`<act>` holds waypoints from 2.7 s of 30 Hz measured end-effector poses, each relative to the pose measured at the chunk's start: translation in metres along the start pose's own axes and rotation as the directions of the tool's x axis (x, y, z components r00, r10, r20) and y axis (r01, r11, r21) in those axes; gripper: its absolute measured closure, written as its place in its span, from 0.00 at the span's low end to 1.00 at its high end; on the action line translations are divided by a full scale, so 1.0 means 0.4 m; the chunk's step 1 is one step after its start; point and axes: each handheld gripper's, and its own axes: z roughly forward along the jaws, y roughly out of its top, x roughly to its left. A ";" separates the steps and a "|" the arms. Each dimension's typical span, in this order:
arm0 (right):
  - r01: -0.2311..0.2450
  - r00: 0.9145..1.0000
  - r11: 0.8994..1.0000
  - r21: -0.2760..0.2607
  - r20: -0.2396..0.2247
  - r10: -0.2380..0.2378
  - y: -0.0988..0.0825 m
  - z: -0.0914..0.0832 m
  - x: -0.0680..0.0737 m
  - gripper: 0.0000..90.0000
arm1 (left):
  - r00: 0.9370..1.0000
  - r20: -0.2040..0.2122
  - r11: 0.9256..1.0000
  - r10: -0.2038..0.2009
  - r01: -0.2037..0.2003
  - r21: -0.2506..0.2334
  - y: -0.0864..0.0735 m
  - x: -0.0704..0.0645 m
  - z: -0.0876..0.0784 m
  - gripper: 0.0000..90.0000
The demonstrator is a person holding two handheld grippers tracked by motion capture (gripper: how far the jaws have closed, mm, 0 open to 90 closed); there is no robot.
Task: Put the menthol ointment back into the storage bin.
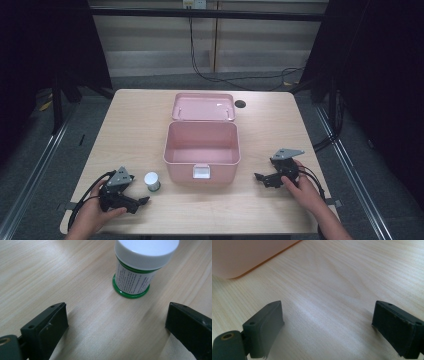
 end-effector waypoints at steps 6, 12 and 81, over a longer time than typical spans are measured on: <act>0.000 1.000 1.000 -0.001 -0.002 0.000 0.000 0.000 0.000 0.10 | 1.000 0.003 1.000 -0.009 0.009 0.018 0.004 -0.003 -0.002 0.04; 0.000 1.000 1.000 0.000 0.000 0.000 0.000 0.000 0.000 0.10 | 0.999 0.006 0.996 -0.051 0.051 0.069 0.014 -0.007 -0.016 0.11; 0.001 1.000 1.000 0.000 0.000 -0.001 0.000 0.000 0.000 0.10 | 0.990 0.119 0.846 -0.079 0.004 0.534 0.310 0.008 0.031 0.44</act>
